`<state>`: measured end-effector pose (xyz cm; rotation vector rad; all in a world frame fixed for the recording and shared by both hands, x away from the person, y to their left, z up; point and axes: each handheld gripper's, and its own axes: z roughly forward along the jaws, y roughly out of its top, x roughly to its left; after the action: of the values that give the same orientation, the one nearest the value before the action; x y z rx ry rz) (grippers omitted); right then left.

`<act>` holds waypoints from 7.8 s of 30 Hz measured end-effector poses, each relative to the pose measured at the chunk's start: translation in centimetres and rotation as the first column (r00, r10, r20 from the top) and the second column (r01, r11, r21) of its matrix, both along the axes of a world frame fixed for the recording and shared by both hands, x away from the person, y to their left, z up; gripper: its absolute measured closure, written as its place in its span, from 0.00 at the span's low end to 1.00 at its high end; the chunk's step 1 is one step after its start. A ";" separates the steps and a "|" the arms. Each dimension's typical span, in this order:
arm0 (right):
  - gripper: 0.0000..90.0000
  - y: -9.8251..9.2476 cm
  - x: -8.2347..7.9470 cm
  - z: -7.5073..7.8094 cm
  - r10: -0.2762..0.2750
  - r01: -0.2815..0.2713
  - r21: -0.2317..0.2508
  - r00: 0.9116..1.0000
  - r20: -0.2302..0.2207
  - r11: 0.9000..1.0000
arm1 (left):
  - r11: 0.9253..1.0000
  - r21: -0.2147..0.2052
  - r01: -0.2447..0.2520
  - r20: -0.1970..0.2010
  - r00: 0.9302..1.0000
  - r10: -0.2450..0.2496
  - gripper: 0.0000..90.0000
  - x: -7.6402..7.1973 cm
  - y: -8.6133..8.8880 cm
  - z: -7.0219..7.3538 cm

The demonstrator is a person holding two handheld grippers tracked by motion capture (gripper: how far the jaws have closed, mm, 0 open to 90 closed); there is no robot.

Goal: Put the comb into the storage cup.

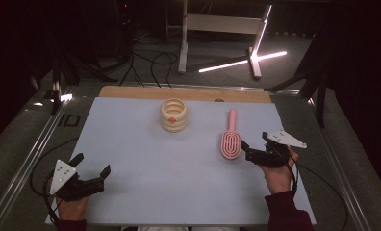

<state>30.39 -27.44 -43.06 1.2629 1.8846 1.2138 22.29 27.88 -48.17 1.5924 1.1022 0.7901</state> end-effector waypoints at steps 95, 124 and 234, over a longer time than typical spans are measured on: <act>1.00 5.5 3.6 -6.6 0.146 -0.241 -0.348 0.950 -0.278 0.906 | 1.000 0.011 -0.014 -0.011 1.000 0.014 0.00 0.1 -0.1 -0.3; 1.00 11.4 8.1 -6.3 0.200 -0.292 -0.333 0.938 -0.283 0.896 | 1.000 0.005 -0.016 -0.008 1.000 0.016 0.00 0.1 0.1 -0.3; 0.10 -1.1 -6.9 -5.0 0.112 -0.114 0.010 0.988 0.105 0.993 | 1.000 -0.008 0.022 -0.008 1.000 -0.022 0.00 0.2 0.3 -0.2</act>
<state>23.51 -28.51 -48.06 1.0911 1.8953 1.3290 22.49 28.16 -48.37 1.5995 1.0907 0.7644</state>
